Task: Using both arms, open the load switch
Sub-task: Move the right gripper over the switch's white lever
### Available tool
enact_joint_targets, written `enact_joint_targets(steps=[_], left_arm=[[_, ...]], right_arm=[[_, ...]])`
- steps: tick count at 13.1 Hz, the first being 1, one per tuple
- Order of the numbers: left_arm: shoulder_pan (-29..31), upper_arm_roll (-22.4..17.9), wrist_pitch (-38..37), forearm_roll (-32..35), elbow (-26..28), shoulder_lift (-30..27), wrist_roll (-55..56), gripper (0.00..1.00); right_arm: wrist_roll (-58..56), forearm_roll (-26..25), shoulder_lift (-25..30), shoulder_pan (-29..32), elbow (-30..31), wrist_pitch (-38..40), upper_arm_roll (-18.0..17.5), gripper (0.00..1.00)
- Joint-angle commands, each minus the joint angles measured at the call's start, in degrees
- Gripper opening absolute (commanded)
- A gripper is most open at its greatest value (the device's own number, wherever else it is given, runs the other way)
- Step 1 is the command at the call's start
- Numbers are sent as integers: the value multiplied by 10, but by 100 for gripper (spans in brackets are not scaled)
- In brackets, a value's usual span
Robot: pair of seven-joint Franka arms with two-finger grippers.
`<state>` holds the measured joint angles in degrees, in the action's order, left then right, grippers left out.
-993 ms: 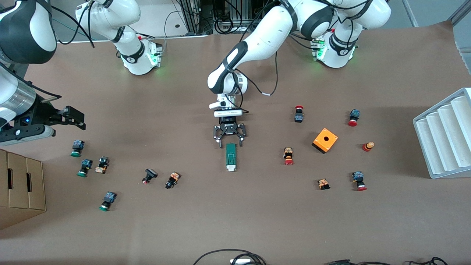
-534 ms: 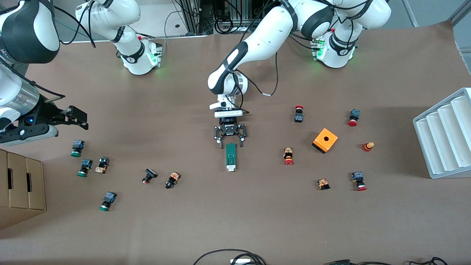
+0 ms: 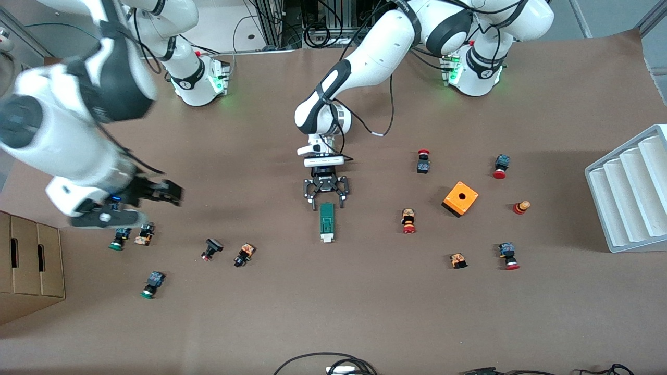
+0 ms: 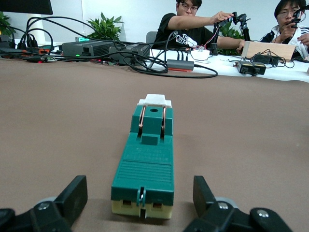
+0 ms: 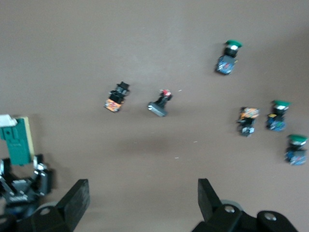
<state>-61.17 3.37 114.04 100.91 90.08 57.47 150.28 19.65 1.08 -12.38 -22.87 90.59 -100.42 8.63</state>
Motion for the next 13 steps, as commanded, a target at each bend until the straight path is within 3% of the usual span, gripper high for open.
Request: enact_joint_targets(steps=[1, 4, 7, 11, 13], left_arm=[[-2, -3, 1, 2, -16, 8, 4, 88], [-2, -3, 2, 1, -24, 9, 4, 83], [-2, -4, 13, 1, -24, 9, 2, 79], [-1, -4, 16, 1, -24, 10, 1, 75], [-1, -4, 16, 1, -24, 10, 1, 72]], right_arm=[[135, 15, -93, -36, -101, 21, 4, 100], [291, 70, -184, -49, -188, 31, -2, 100], [417, 94, -241, -52, -204, -27, -38, 100], [563, 189, -330, -53, -271, -53, -41, 99], [630, 231, -354, -67, -272, -93, -41, 98]])
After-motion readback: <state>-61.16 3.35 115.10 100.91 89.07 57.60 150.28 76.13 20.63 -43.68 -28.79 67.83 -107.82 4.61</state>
